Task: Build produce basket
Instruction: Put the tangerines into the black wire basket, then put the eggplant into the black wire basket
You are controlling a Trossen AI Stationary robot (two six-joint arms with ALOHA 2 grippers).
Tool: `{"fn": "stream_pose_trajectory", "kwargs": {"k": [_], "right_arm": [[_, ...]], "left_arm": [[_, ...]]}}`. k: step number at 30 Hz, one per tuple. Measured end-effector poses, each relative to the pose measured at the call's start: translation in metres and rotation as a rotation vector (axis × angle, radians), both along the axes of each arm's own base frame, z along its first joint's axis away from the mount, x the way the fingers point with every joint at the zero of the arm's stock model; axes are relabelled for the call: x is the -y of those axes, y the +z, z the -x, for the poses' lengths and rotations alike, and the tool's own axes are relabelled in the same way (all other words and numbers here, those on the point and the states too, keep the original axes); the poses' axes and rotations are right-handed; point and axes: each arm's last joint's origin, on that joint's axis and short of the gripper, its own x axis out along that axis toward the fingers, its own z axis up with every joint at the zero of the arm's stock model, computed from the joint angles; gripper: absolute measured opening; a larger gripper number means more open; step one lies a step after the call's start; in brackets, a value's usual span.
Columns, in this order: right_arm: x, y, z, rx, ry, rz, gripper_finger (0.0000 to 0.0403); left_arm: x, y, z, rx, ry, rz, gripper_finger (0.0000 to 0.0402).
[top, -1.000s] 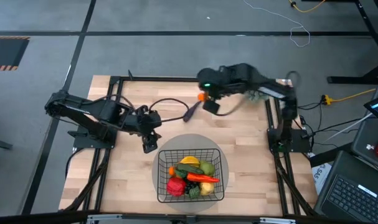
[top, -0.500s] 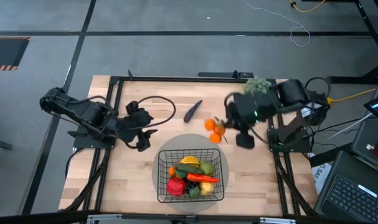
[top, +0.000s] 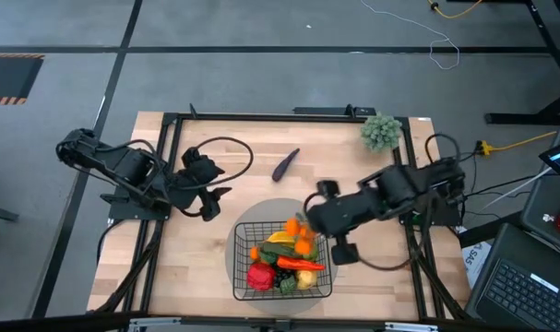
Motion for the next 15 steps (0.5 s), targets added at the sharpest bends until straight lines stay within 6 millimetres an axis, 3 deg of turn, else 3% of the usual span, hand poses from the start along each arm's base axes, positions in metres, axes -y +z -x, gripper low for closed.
{"fn": "stream_pose_trajectory", "kwargs": {"k": [7,15], "right_arm": [[-0.004,-0.023,-0.027,-0.043,0.030,0.031,0.0020],[-0.003,-0.029,-0.042,-0.001,0.111,0.069,0.0110]], "left_arm": [[-0.001,0.002,0.002,0.014,0.009,0.012,0.0229],[-0.001,0.002,0.002,0.028,0.032,0.044,0.0229]]}}
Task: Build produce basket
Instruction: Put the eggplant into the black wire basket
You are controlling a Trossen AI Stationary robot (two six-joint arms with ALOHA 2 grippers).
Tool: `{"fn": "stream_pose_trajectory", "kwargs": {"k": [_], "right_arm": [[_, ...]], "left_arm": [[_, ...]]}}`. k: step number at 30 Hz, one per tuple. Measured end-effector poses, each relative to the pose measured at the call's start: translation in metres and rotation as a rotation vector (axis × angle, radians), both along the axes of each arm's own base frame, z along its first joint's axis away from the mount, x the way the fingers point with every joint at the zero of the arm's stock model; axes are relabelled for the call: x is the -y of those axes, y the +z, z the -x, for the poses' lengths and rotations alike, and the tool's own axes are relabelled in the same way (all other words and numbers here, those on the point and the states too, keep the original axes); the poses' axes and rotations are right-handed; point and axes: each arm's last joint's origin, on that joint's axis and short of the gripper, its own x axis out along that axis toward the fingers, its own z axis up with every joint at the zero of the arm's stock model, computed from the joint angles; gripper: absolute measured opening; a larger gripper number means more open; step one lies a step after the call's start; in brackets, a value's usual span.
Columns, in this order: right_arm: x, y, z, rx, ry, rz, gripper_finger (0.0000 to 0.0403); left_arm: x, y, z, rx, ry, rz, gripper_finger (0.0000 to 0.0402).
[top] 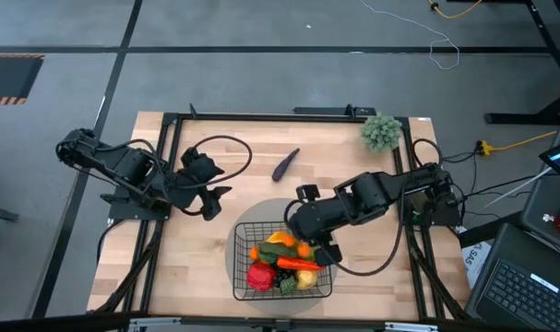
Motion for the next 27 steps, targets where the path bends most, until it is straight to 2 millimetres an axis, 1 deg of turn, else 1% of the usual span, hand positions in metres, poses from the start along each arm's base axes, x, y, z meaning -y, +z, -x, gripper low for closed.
{"fn": "stream_pose_trajectory", "kwargs": {"k": [3,6,9,11,13,16,18,20,24,27], "right_arm": [[0.003,-0.001,0.001,-0.018,-0.015,0.006,0.0139],[0.010,-0.003,0.005,-0.059,-0.054,0.080,0.0157],[0.020,-0.005,0.010,-0.096,-0.125,0.221,0.0163],[0.025,-0.005,0.010,-0.079,-0.179,0.297,0.0164],[0.030,-0.002,0.010,-0.061,-0.213,0.302,0.0164],[0.040,0.005,0.015,-0.066,-0.177,0.271,0.0164],[0.052,0.012,0.018,-0.050,-0.202,0.263,0.0164],[0.068,0.020,0.023,-0.032,-0.225,0.277,0.0164],[0.103,0.034,0.033,-0.014,-0.228,0.297,0.0165],[0.131,0.038,0.037,-0.027,-0.192,0.273,0.0165]], "left_arm": [[0.000,0.000,0.000,0.001,0.001,0.001,0.0229],[0.000,0.000,0.000,0.003,0.005,0.007,0.0229],[0.000,0.000,0.000,0.003,0.009,0.011,0.0229],[0.000,-0.001,0.001,-0.010,0.006,0.002,0.0229],[-0.002,-0.004,0.004,-0.062,-0.002,-0.033,0.0229],[-0.009,-0.006,0.010,-0.079,0.079,-0.059,0.0229],[-0.013,-0.010,0.016,-0.076,0.124,-0.078,0.0229],[-0.016,-0.017,0.020,-0.065,0.144,-0.087,0.0229],[-0.023,-0.044,0.026,-0.031,0.167,-0.073,0.0229],[-0.030,-0.066,0.035,0.004,0.188,-0.051,0.0229]]}}
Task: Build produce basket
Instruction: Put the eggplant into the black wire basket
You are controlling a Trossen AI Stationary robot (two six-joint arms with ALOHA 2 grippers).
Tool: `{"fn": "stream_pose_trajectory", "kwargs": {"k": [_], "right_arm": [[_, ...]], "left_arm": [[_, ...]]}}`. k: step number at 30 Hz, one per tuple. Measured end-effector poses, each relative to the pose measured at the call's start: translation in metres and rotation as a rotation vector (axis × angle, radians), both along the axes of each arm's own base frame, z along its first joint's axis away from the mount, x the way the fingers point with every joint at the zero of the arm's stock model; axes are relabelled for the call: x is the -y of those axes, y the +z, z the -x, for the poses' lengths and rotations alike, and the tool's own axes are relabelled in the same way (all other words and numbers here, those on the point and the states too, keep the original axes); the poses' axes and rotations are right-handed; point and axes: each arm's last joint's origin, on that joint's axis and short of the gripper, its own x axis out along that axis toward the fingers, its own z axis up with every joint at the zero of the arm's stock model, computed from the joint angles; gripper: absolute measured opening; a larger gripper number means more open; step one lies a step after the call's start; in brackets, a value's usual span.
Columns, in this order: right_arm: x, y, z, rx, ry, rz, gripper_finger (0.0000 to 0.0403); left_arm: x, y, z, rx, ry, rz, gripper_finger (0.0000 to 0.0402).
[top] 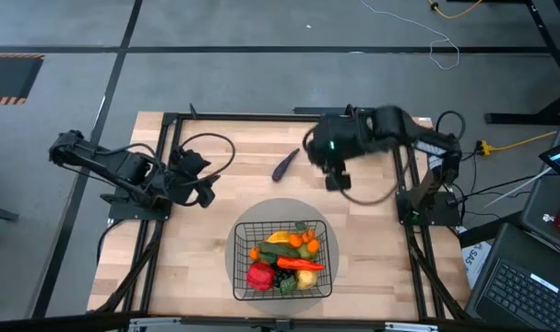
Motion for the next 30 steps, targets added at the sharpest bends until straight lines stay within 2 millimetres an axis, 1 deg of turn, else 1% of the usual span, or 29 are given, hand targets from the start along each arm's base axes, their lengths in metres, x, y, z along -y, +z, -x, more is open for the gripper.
{"fn": "stream_pose_trajectory", "kwargs": {"k": [2,6,11,14,17,21,24,27,30], "right_arm": [[0.018,0.000,0.000,-0.013,0.023,-0.030,0.0165],[0.053,-0.005,-0.003,-0.028,0.052,-0.096,0.0165],[0.096,-0.019,-0.012,-0.058,0.024,-0.086,0.0165],[0.119,-0.030,-0.022,-0.029,0.040,-0.166,0.0165],[0.136,-0.045,-0.036,-0.003,0.080,-0.263,0.0165],[0.156,-0.069,-0.052,-0.030,0.047,-0.280,0.0165],[0.169,-0.090,-0.065,-0.067,0.020,-0.297,0.0165],[0.178,-0.113,-0.078,-0.106,0.007,-0.318,0.0165],[0.184,-0.142,-0.092,-0.168,-0.012,-0.352,0.0165]], "left_arm": [[-0.004,-0.015,0.007,0.029,0.012,0.018,0.0229],[-0.010,-0.038,0.019,0.134,0.003,0.042,0.0229],[-0.013,-0.055,0.030,0.260,-0.074,0.038,0.0229],[-0.015,-0.062,0.036,0.313,-0.113,0.016,0.0229],[-0.017,-0.068,0.042,0.353,-0.129,0.003,0.0229],[-0.019,-0.078,0.047,0.366,-0.127,0.010,0.0229],[-0.019,-0.084,0.049,0.366,-0.126,0.011,0.0229],[-0.020,-0.088,0.049,0.361,-0.126,0.010,0.0229],[-0.020,-0.088,0.049,0.360,-0.127,0.009,0.0229]]}}
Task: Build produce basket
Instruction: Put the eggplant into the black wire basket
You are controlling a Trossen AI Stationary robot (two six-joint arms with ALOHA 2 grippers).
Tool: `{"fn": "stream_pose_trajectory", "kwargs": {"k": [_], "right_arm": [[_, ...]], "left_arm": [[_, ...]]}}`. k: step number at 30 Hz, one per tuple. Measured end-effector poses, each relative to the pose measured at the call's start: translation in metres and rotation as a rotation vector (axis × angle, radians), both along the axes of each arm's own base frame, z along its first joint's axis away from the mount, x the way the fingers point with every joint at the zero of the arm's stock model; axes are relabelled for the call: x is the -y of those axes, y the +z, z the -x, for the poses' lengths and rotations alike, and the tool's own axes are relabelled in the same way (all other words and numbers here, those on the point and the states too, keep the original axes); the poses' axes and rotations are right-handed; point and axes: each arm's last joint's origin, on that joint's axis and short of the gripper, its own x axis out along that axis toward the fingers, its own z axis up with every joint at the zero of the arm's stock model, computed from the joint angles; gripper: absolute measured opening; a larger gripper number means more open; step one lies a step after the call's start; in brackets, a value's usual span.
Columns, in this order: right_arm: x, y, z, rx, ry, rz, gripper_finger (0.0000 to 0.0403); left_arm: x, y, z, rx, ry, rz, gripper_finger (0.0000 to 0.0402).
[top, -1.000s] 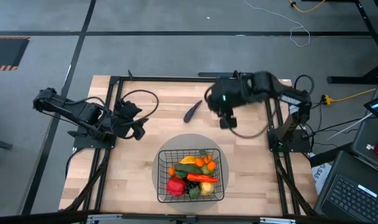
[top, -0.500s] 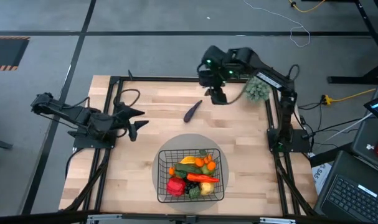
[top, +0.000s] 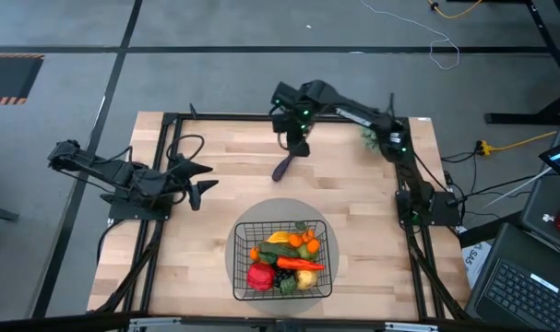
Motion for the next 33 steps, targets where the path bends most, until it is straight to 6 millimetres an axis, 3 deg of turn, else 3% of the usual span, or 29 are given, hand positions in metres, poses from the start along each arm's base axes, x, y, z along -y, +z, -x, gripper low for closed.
{"fn": "stream_pose_trajectory", "kwargs": {"k": [6,9,14,19,26,29,33], "right_arm": [[0.005,-0.057,-0.024,-0.156,-0.284,-0.114,0.0165],[-0.007,-0.080,-0.039,-0.221,-0.444,0.021,0.0161],[-0.032,-0.098,-0.061,-0.218,-0.541,0.391,0.0149],[-0.052,-0.105,-0.078,-0.118,-0.538,0.411,0.0142],[-0.050,-0.135,-0.077,-0.232,-0.551,0.294,0.0142],[-0.054,-0.149,-0.067,-0.396,-0.519,0.306,0.0142],[-0.059,-0.149,-0.048,-0.608,-0.505,0.393,0.0142]], "left_arm": [[0.000,0.000,0.000,0.001,0.000,0.002,0.0229],[0.000,0.000,0.000,-0.002,-0.003,0.001,0.0229],[0.000,0.000,0.000,-0.004,-0.003,0.001,0.0229],[0.000,0.000,0.000,-0.004,-0.003,0.001,0.0229],[0.000,-0.001,0.000,-0.001,0.001,0.019,0.0229],[0.000,-0.001,0.000,0.000,0.003,0.026,0.0229],[0.000,-0.001,0.000,0.000,-0.001,0.035,0.0229]]}}
